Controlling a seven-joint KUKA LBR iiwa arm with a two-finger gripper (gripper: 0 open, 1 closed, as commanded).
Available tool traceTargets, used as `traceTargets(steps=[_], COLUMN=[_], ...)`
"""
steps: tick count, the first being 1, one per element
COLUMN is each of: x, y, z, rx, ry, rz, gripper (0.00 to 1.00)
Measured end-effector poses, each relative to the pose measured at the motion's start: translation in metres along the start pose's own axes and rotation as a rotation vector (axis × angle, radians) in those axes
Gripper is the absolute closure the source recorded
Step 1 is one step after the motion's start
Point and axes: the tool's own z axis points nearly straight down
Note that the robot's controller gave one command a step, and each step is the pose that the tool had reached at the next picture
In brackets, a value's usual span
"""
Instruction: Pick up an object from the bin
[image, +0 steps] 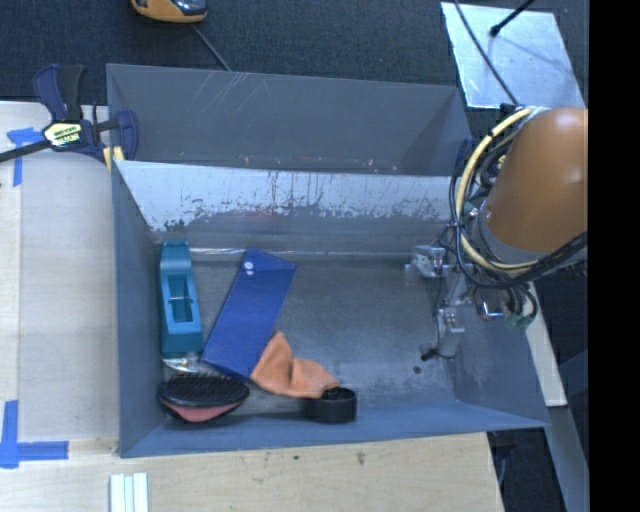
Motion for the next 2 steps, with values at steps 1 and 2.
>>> traceTargets(steps=[1,2], x=[-0.002,0.005], y=[0.000,0.040], z=[-0.004,0.089], rx=[0.001,0.000], ry=[-0.009,-0.012], rz=[-0.002,0.029], gripper=[0.00,0.00])
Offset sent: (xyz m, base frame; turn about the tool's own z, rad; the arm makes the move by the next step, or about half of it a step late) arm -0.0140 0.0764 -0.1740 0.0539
